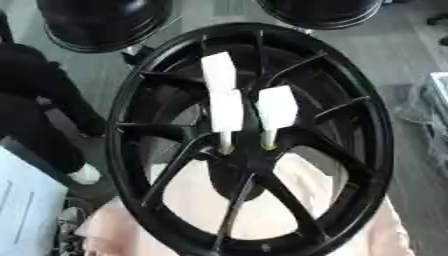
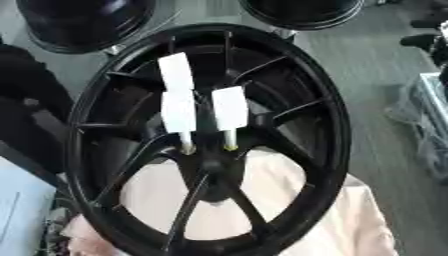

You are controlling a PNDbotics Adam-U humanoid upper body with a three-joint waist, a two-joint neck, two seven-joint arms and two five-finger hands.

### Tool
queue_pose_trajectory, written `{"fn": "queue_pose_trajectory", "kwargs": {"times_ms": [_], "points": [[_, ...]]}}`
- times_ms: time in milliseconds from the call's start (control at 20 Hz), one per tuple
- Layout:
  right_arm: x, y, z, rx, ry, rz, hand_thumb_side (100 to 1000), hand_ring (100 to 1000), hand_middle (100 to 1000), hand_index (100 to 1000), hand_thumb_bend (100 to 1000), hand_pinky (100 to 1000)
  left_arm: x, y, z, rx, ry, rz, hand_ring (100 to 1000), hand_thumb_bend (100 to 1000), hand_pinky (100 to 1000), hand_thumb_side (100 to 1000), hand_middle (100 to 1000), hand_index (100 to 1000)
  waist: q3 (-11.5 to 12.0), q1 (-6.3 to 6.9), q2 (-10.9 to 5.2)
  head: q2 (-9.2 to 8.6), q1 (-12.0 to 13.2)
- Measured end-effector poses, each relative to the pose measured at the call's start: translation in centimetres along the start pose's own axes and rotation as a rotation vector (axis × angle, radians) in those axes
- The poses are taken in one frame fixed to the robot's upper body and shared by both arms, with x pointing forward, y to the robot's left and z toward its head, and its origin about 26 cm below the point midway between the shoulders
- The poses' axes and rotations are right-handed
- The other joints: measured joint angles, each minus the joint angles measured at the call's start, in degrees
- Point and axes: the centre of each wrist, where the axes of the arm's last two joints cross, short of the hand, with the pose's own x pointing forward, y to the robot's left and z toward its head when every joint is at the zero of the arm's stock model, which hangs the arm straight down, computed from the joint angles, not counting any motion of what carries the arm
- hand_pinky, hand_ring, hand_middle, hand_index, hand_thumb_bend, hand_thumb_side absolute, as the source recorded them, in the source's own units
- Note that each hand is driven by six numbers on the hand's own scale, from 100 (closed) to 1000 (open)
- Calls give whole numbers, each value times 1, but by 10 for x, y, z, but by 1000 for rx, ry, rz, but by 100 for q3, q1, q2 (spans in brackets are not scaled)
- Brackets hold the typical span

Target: Pull the pin out of the wheel hub.

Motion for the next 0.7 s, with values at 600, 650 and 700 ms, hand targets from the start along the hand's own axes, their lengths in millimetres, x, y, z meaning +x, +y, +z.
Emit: {"fn": "queue_pose_trajectory", "kwargs": {"times_ms": [600, 650, 700], "points": [[-5, -5, 7, -20, 30, 22, 620, 656, 703, 895, 100, 932, 109, -25, -79, -365, -236, -267, 895, 100, 730, 612, 883, 798, 2, 162, -17, 84, -69], [-4, -5, 7, -20, 30, 24, 621, 656, 703, 895, 100, 932, 120, -29, -84, -405, -255, -300, 895, 100, 735, 586, 883, 808, 2, 170, -20, 102, -72], [-4, -5, 7, -21, 31, 26, 621, 656, 703, 895, 100, 932, 131, -33, -88, -448, -271, -334, 895, 100, 736, 581, 883, 808, 2, 179, -20, 107, -76]]}}
